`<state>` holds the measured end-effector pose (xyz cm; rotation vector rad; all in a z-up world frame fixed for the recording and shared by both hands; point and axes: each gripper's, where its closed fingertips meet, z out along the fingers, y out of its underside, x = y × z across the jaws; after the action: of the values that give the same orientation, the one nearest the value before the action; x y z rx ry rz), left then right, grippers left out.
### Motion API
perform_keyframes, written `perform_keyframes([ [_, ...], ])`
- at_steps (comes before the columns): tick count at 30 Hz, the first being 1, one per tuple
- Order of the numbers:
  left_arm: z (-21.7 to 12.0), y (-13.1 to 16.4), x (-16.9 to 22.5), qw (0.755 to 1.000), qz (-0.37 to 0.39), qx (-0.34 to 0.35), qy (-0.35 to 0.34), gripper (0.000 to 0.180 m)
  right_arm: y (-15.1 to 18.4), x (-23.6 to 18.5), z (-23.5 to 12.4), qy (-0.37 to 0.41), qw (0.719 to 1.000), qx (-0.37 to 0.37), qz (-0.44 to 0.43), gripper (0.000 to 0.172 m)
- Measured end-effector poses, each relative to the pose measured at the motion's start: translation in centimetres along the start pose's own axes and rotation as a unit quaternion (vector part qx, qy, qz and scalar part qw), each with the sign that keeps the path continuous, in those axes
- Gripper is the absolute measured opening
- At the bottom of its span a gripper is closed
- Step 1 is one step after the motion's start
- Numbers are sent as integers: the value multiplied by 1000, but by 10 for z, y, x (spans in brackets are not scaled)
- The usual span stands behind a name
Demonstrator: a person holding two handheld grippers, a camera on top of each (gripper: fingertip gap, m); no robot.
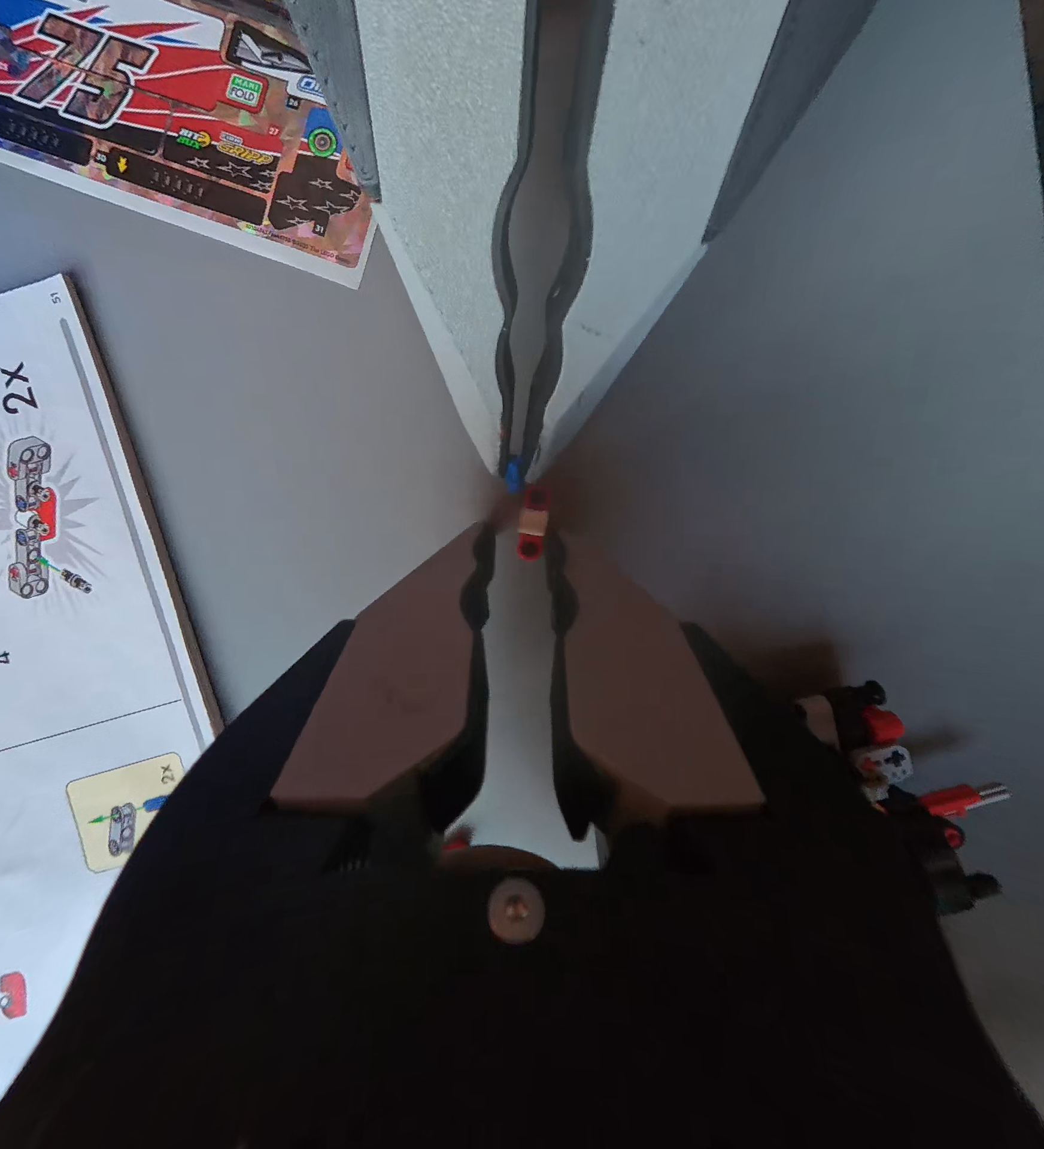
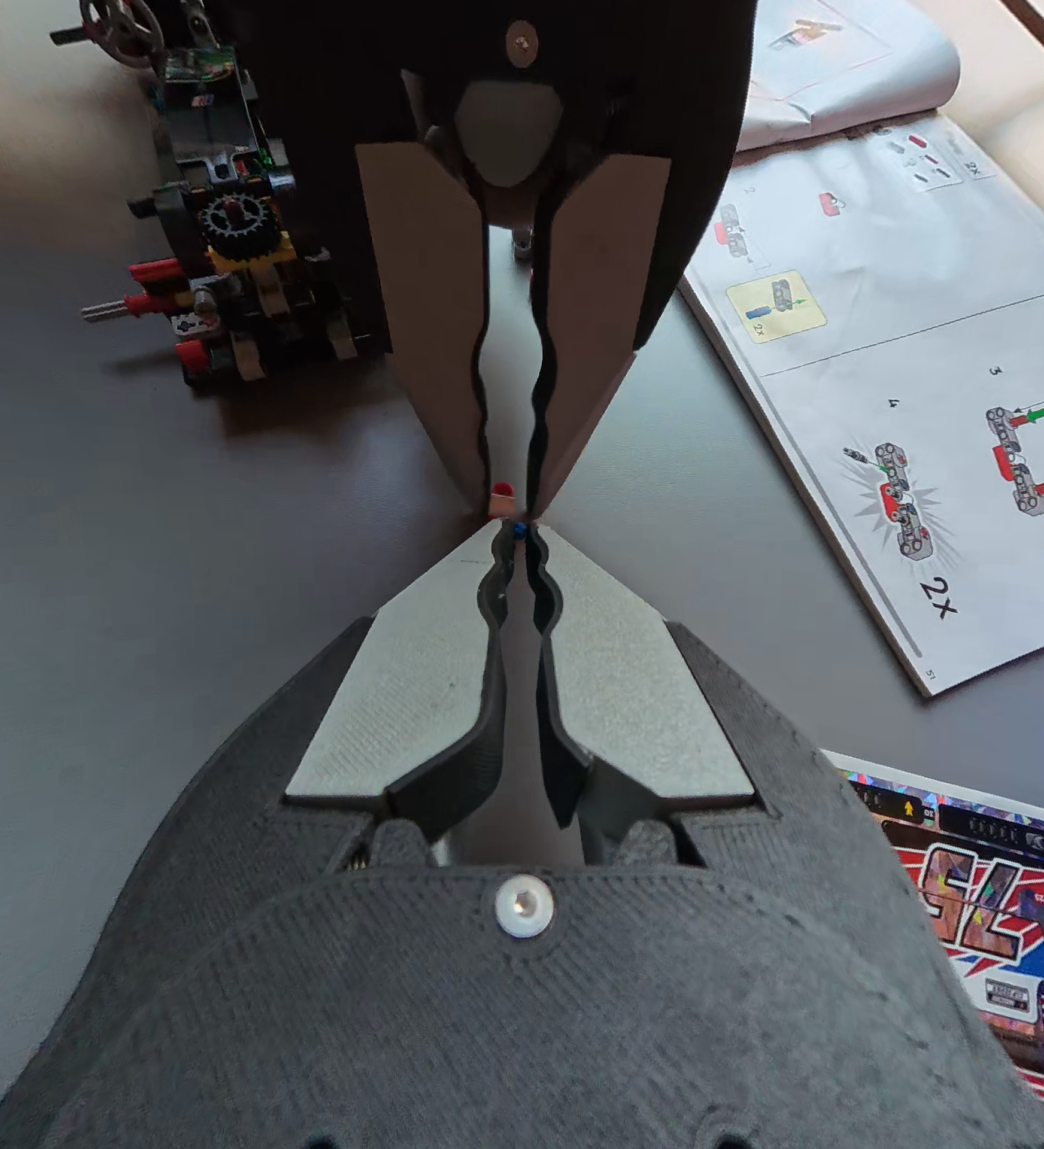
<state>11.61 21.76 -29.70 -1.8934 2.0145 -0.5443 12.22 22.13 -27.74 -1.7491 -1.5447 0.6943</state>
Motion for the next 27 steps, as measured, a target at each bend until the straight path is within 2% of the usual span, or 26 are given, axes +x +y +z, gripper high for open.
perform_keyframes([
  [2, 1, -1, 0, 1000, 3, 7, 2, 5, 0, -2, 0, -2, 1000, 0, -2, 1],
  [6, 1, -1, 0, 1000, 1, 16, 3, 4, 0, -4, 0, 1, 1000, -4, -5, 1],
  [10, 1, -2, 2, 1000, -2, 17, 11, 12, 3, -3, 1, 3, 1000, -10, 1, 1],
  [12, 2, -3, -1, 1000, 5, 19, 4, 5, 3, -4, 1, 1, 1000, -11, 5, 1],
  [17, 3, -4, 0, 999, 12, 28, 11, 5, 3, -2, 1, 13, 1000, -20, 2, 1],
  [27, 2, -5, 0, 996, -35, 67, 49, 4, 3, -2, 5, 32, 997, -59, -39, 1],
])
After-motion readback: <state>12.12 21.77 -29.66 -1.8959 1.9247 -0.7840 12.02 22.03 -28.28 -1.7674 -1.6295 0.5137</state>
